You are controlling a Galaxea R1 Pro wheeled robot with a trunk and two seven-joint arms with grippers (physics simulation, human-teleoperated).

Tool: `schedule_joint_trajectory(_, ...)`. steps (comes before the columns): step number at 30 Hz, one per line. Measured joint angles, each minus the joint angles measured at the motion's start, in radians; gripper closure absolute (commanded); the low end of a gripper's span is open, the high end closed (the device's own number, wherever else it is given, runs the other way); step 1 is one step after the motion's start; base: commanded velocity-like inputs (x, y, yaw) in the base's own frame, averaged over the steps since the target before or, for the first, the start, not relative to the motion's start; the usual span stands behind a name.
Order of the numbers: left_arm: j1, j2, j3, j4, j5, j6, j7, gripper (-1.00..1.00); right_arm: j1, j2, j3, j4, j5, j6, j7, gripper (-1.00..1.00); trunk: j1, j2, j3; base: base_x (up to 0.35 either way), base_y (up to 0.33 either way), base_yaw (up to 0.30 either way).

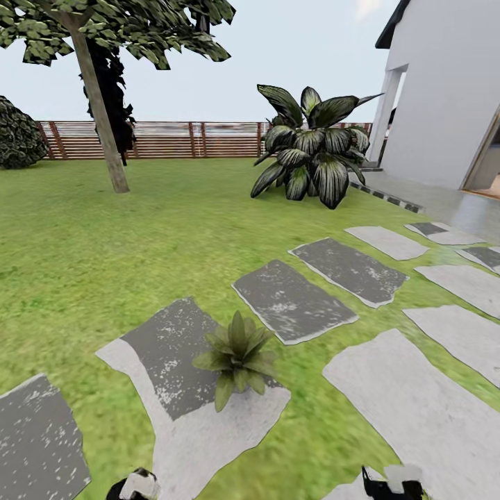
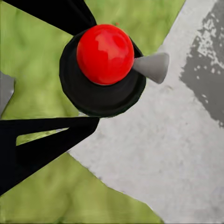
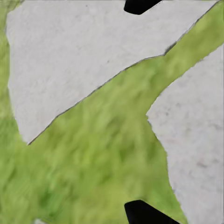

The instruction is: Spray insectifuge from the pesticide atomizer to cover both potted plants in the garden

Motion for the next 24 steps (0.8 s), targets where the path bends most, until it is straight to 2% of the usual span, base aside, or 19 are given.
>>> schedule_joint_trajectory(1, -0.021, 0.019, -0.002, -0.017, -0.042, 0.000, -0.101, 1.00, -0.001, 0.000, 0.030, -0.060, 0.055, 0.000, 0.025, -1.00, 0.000, 0.000, 0.000, 0.000, 0.000, 0.000)
schedule_joint_trajectory(2, -0.035, 0.028, -0.003, -0.025, -0.069, 0.001, -0.160, 1.00, 0.000, 0.000, 0.043, -0.088, 0.083, 0.001, 0.047, -1.00, 0.000, 0.000, 0.000, 0.000, 0.000, 0.000)
schedule_joint_trajectory(4, -0.086, 0.042, -0.003, -0.048, -0.150, 0.014, -0.347, 1.00, -0.001, 0.000, 0.069, -0.156, 0.180, 0.003, 0.135, -1.00, 0.000, 0.000, 0.000, 0.000, 0.000, 0.000)
schedule_joint_trajectory(6, -0.130, 0.045, -0.003, -0.057, -0.217, 0.029, -0.454, 1.00, -0.002, 0.000, 0.075, -0.194, 0.242, 0.004, 0.198, -1.00, 0.000, 0.000, 0.000, 0.000, 0.000, 0.000)
schedule_joint_trajectory(9, -0.222, 0.032, -0.002, -0.064, -0.384, 0.092, -0.638, 1.00, -0.008, 0.001, 0.081, -0.270, 0.359, 0.036, 0.351, -1.00, 0.000, 0.000, 0.000, 0.000, 0.000, 0.000)
schedule_joint_trajectory(10, -0.242, 0.028, -0.003, -0.065, -0.425, 0.107, -0.676, 1.00, -0.012, 0.001, 0.082, -0.290, 0.380, 0.056, 0.393, -1.00, 0.000, 0.000, 0.000, 0.000, 0.000, 0.000)
schedule_joint_trajectory(12, -0.295, 0.013, 0.000, -0.066, -0.519, 0.133, -0.781, 1.00, -0.032, 0.006, 0.083, -0.354, 0.412, 0.125, 0.523, -1.00, 0.000, 0.000, 0.000, 0.000, 0.000, 0.000)
schedule_joint_trajectory(13, -0.322, 0.008, 0.001, -0.066, -0.544, 0.140, -0.826, 1.00, -0.041, 0.009, 0.084, -0.385, 0.417, 0.151, 0.586, -1.00, 0.000, 0.000, 0.000, 0.000, 0.000, 0.000)
schedule_joint_trajectory(15, -0.377, 0.004, 0.002, -0.066, -0.564, 0.148, -0.908, 1.00, -0.051, 0.022, 0.084, -0.441, 0.420, 0.174, 0.682, -1.00, 0.000, 0.000, 0.000, 0.000, 0.000, 0.000)
schedule_joint_trajectory(17, -0.408, -0.002, -0.001, -0.066, -0.573, 0.151, -0.971, 1.00, -0.058, 0.037, 0.085, -0.479, 0.421, 0.181, 0.733, -1.00, 0.000, 0.000, 0.000, 0.000, 0.000, 0.000)
schedule_joint_trajectory(20, -0.417, -0.015, -0.006, -0.065, -0.603, 0.152, -0.995, 1.00, -0.060, 0.064, 0.085, -0.493, 0.423, 0.182, 0.771, -1.00, 0.000, 0.000, 0.000, 0.000, 0.000, 0.000)
schedule_joint_trajectory(22, -0.405, -0.026, -0.016, -0.059, -0.617, 0.138, -0.983, 1.00, -0.060, 0.075, 0.085, -0.490, 0.434, 0.179, 0.782, -1.00, 0.000, 0.000, 0.000, 0.000, 0.000, 0.000)
schedule_joint_trajectory(24, -0.394, -0.023, -0.013, -0.062, -0.619, 0.128, -0.972, 1.00, -0.060, 0.086, 0.085, -0.489, 0.446, 0.180, 0.793, -1.00, 0.000, 0.000, 0.000, 0.000, 0.000, 0.000)
